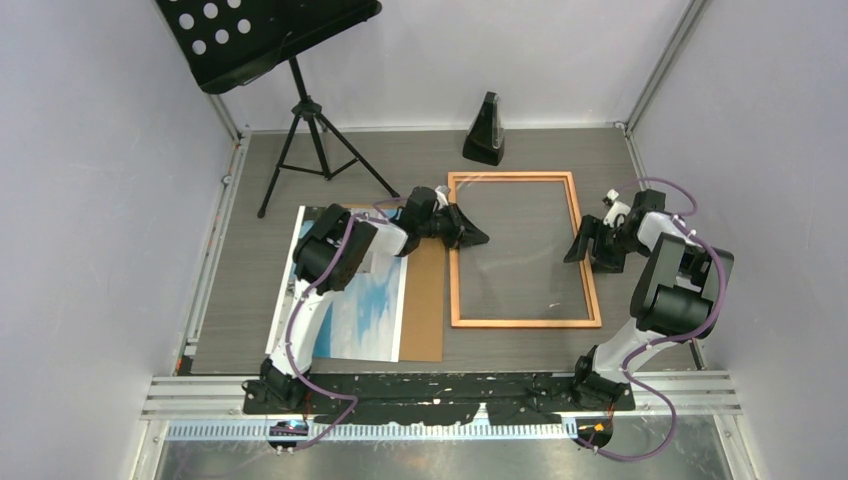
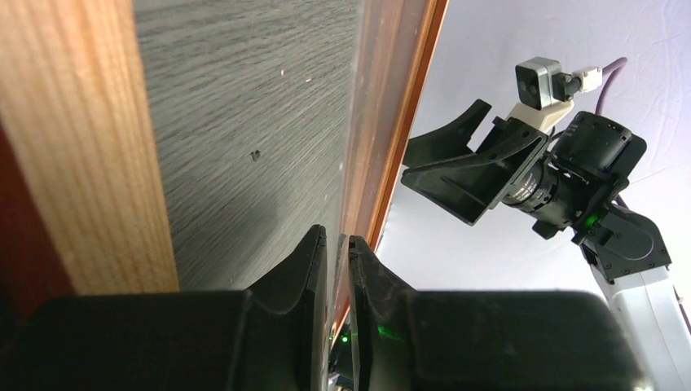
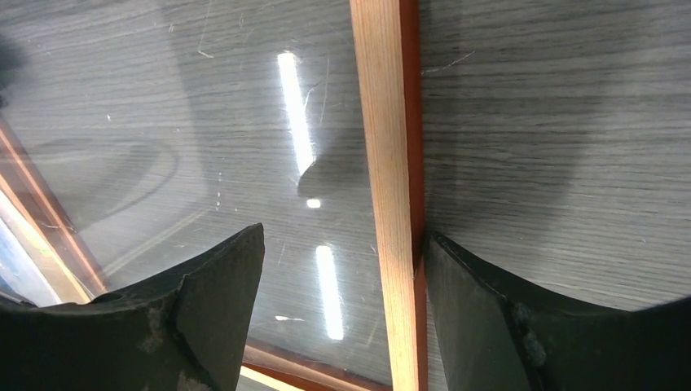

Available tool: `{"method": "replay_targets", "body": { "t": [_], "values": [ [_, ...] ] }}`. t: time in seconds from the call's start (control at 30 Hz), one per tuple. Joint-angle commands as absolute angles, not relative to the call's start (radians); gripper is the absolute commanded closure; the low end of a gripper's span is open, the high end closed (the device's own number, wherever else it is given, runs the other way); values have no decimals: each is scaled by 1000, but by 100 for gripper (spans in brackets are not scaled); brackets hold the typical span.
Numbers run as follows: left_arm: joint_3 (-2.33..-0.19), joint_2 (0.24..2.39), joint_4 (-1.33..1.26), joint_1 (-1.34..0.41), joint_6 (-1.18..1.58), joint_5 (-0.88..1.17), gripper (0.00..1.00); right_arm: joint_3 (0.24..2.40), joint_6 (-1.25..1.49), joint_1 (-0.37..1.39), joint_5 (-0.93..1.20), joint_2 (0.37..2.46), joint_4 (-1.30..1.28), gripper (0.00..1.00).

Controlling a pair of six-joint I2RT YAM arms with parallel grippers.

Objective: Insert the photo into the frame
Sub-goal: Place the photo frame item in the photo frame.

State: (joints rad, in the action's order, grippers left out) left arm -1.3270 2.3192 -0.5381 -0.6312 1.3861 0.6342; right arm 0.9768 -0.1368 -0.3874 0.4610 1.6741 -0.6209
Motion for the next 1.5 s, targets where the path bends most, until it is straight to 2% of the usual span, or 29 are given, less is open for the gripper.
{"method": "replay_targets", "body": {
  "t": [0.0, 0.77, 1.13, 1.47],
  "values": [
    [-1339, 2353, -410, -663, 1393, 669, 84, 1001, -159, -369, 440, 1655, -632, 22],
    [-1346, 2358, -385, -664, 1375, 670, 82, 1126, -175, -311, 341, 1558, -649, 22],
    [-1346, 2358, -379, -664, 1367, 672, 82, 1205, -163, -76, 354, 1612, -596, 22],
    [-1349, 2361, -382, -665, 1364, 674, 82, 1246, -185, 129, 192, 1710, -552, 23]
  ]
}}
